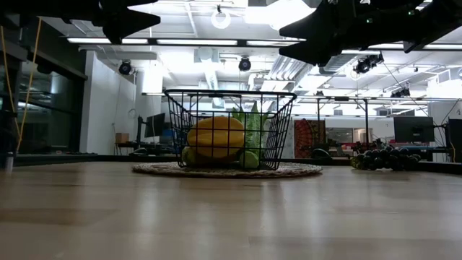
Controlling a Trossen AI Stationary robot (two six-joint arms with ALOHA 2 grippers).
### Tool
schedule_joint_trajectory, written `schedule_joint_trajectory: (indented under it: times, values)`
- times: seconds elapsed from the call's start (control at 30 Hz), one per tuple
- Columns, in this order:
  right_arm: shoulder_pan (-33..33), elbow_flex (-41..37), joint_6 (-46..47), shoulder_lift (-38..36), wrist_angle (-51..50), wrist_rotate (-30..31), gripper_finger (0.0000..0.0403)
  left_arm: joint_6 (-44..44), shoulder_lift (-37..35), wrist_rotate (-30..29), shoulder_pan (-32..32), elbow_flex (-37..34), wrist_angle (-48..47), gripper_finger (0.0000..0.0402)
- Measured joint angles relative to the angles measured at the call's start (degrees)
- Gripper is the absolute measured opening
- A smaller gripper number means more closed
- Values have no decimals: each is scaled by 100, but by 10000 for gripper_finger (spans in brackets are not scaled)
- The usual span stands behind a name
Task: Build produce basket
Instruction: Put the violet mangosteen into the black wire basket
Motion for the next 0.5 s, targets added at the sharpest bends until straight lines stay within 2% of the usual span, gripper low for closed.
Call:
schedule_joint_trajectory:
  times: [0.33,0.5]
  values:
    - [0,0,0,0,0,-2,374,-1,0,0,0,0,1,326]
    - [0,0,0,0,4,-2,374,-460,45,108,0,201,-153,326]
